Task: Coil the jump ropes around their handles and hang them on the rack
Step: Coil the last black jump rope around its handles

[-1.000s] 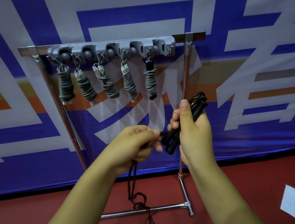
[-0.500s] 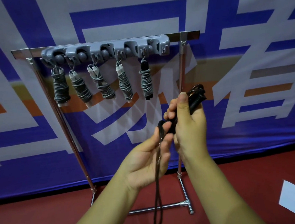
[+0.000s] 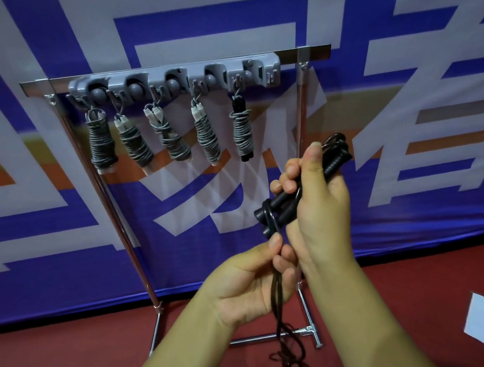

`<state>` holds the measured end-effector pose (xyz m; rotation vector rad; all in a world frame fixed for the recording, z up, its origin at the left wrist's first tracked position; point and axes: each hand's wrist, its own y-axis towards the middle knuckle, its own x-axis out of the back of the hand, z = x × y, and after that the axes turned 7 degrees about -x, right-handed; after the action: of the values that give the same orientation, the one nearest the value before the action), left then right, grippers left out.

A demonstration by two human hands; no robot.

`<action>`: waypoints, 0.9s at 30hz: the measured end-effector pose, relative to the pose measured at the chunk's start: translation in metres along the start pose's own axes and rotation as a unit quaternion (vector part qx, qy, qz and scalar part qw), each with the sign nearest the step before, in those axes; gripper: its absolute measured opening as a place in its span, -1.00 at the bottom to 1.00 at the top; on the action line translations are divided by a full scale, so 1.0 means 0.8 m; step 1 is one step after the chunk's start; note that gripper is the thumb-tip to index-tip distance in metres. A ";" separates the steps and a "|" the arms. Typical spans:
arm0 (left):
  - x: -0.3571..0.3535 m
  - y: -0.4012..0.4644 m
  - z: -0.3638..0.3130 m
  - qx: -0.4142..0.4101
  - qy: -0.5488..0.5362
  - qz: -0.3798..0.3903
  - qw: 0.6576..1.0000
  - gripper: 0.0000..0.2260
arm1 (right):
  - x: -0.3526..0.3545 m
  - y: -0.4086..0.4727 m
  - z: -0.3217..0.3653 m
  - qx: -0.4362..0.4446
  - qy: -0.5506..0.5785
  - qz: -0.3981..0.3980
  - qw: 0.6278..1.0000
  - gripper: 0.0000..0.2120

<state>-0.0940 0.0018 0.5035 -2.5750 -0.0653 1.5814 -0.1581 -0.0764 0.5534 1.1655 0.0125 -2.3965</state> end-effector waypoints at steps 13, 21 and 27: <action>-0.003 -0.001 -0.023 -0.191 0.521 -0.001 0.832 -0.71 | -0.006 -0.009 0.003 -0.168 0.116 -0.010 0.979 -0.79; 0.005 -0.016 -0.071 -0.287 0.778 -0.099 0.549 -0.69 | 0.003 -0.020 0.003 -0.226 0.030 0.065 0.971 -0.83; -0.011 -0.031 -0.084 -0.268 0.770 -0.176 0.551 -0.80 | 0.013 -0.033 -0.005 -0.153 -0.155 0.111 0.970 -0.75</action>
<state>-0.0374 0.0200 0.5443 -2.9390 -0.8501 -1.2758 -0.1716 -0.0564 0.5376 0.6130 0.1385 -2.2503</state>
